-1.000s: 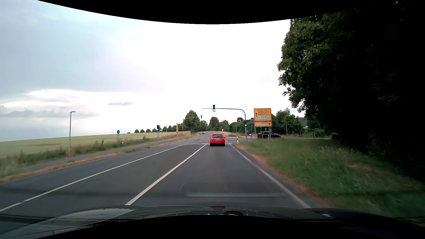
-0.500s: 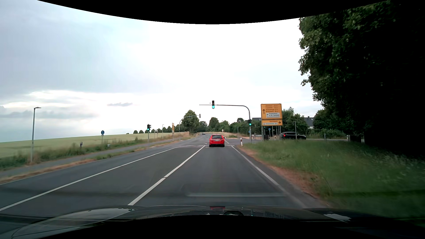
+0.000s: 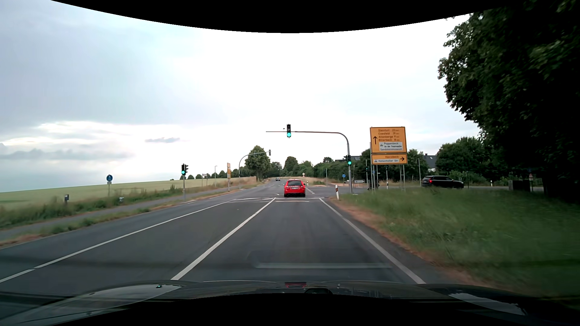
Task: Follow the waypoints while adhering to traffic rules and regulations
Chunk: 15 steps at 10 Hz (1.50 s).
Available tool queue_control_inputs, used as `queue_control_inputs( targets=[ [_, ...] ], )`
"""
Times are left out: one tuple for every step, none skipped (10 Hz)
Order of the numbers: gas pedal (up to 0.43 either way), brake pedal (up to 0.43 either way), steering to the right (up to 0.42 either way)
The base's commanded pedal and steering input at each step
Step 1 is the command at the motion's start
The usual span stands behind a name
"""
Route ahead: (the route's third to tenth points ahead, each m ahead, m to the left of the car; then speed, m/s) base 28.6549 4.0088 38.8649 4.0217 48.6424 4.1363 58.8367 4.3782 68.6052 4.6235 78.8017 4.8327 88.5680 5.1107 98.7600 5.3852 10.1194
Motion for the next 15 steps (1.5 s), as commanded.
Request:
queue_control_inputs(
  targets=[
    [0.197, 0.0, -0.001],
    [0.197, 0.0, -0.001],
    [0.197, 0.0, -0.001],
    [0.197, 0.0, -0.001],
    [0.197, 0.0, -0.001],
    [0.197, 0.0, -0.001],
    [0.197, 0.0, -0.001],
    [0.197, 0.0, -0.001],
    [0.197, 0.0, -0.001],
    [0.197, 0.0, -0.001],
    [0.197, 0.0, -0.001],
    [0.197, 0.0, -0.001],
    [0.197, 0.0, -0.001],
    [0.197, 0.0, -0.001],
    [0.197, 0.0, -0.001]
  ],
)
